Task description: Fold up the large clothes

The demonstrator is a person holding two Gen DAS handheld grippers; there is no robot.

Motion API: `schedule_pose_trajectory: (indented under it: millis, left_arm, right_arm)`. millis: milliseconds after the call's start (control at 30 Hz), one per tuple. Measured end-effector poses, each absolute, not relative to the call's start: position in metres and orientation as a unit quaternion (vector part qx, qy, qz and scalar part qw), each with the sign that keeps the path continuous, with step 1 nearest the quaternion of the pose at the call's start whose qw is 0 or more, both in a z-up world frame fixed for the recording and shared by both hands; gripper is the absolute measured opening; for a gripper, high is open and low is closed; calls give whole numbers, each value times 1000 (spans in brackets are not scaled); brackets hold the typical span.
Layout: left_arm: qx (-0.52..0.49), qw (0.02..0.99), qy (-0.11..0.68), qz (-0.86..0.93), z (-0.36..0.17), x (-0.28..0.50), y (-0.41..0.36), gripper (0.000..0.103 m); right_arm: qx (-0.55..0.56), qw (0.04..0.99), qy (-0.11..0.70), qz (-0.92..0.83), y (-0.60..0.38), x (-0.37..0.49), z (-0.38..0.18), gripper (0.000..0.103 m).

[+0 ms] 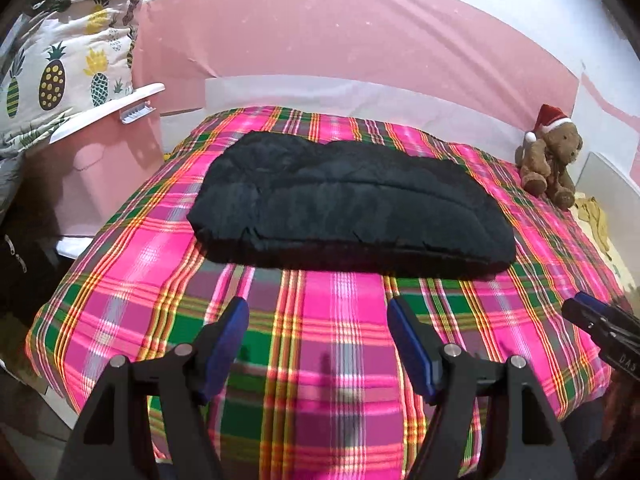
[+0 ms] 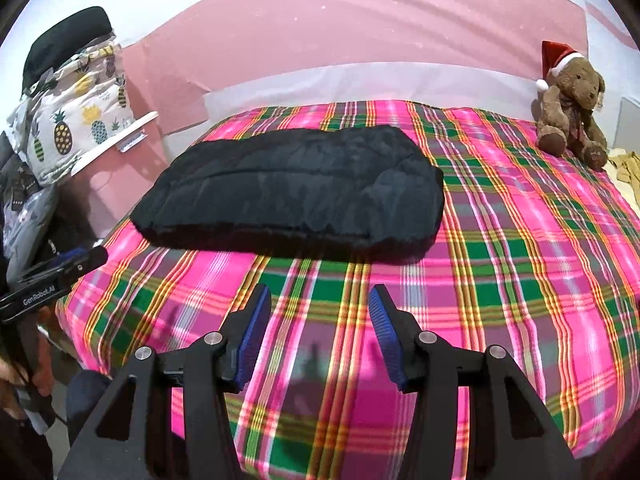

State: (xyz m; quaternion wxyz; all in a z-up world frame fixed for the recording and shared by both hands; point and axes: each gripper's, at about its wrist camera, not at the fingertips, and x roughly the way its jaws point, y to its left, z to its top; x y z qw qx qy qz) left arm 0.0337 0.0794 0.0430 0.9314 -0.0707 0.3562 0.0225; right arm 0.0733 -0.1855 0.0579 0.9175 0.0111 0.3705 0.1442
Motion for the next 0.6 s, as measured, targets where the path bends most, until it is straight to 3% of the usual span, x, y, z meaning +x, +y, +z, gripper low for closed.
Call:
schedule_pose_trajectory:
  millis: [600]
  left_arm:
    - [-79,926,369,20,29,18,65,74]
  right_arm:
    - [-10,917,370,152,-171,54,54,52]
